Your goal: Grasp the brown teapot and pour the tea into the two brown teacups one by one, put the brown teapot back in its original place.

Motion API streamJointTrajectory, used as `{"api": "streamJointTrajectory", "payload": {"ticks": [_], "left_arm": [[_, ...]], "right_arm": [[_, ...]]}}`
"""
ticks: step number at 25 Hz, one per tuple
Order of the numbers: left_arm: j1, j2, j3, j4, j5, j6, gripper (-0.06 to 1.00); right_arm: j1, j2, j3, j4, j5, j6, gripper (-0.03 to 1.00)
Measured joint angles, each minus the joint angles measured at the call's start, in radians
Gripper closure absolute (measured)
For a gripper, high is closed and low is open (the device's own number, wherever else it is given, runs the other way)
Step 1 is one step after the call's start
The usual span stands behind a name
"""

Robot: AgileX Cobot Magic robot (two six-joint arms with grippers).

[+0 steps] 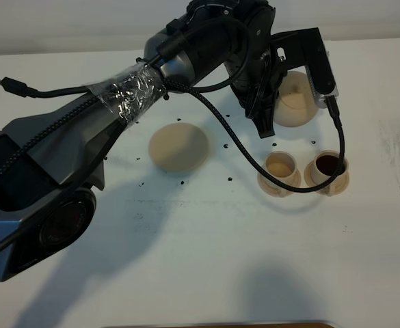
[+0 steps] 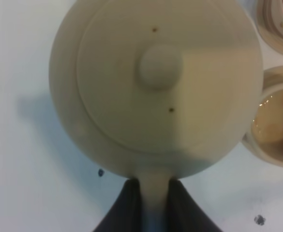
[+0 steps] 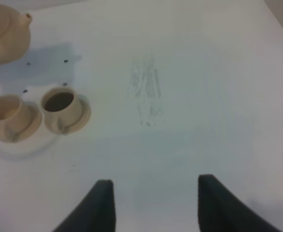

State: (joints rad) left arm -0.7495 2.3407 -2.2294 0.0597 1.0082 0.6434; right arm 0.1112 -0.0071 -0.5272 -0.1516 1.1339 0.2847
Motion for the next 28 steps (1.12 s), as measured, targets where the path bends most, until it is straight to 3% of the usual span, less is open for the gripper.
{"api": "streamJointTrajectory", "payload": {"ticks": [7,11,28], "left_arm": [[0.019,-0.185,0.31,-0.004,-0.207,0.014,0.86],[0.022,-0.256,0.474,-0.008,-0.321,0.075,0.86],[0.037,-0.369,0.773,-0.013,-0.493,0.153,0.86]], "right_arm": [[0.0,0.0,0.0,0.0,0.0,0.0,0.56],[0.0,0.0,0.0,0.004,0.0,0.0,0.56],[0.0,0.0,0.0,0.016,0.0,0.0,0.56]]}}
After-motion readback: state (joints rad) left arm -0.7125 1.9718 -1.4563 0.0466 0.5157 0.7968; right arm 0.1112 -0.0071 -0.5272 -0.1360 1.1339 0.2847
